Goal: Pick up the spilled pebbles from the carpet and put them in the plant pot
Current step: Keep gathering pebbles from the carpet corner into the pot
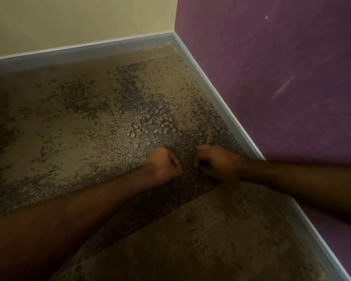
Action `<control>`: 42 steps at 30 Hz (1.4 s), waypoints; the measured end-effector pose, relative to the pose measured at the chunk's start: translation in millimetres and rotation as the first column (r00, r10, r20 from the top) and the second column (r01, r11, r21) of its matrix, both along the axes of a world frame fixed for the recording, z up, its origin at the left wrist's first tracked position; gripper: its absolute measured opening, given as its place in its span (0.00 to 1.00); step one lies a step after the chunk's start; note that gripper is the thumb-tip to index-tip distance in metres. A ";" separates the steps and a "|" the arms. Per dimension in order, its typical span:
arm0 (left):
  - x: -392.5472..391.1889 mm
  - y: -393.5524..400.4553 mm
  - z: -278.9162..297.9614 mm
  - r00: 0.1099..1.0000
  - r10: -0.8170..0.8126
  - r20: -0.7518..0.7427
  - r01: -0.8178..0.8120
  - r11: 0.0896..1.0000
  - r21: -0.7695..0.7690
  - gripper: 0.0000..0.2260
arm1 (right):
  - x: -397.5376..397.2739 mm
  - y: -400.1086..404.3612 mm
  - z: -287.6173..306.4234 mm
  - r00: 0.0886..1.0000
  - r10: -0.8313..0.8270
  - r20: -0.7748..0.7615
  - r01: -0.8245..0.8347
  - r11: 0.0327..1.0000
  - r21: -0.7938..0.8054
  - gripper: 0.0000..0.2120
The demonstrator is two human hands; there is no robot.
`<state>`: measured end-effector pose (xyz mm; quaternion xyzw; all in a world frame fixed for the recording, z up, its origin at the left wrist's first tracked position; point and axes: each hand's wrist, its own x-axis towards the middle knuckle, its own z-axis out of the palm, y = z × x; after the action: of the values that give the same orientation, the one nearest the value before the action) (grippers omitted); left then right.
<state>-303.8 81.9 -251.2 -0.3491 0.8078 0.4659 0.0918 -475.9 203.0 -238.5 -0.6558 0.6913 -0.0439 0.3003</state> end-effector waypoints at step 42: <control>46.6 -2.3 6.4 0.972 -0.015 -0.233 -0.047 0.965 -0.259 0.17 | -31.4 -60.4 -0.7 0.873 -0.477 -0.104 0.469 0.879 -0.092 0.04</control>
<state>-257.2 79.6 -244.8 -0.3077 0.8647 0.3932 -0.0547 -507.4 142.7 -239.2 -0.4776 0.8459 -0.0975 0.2162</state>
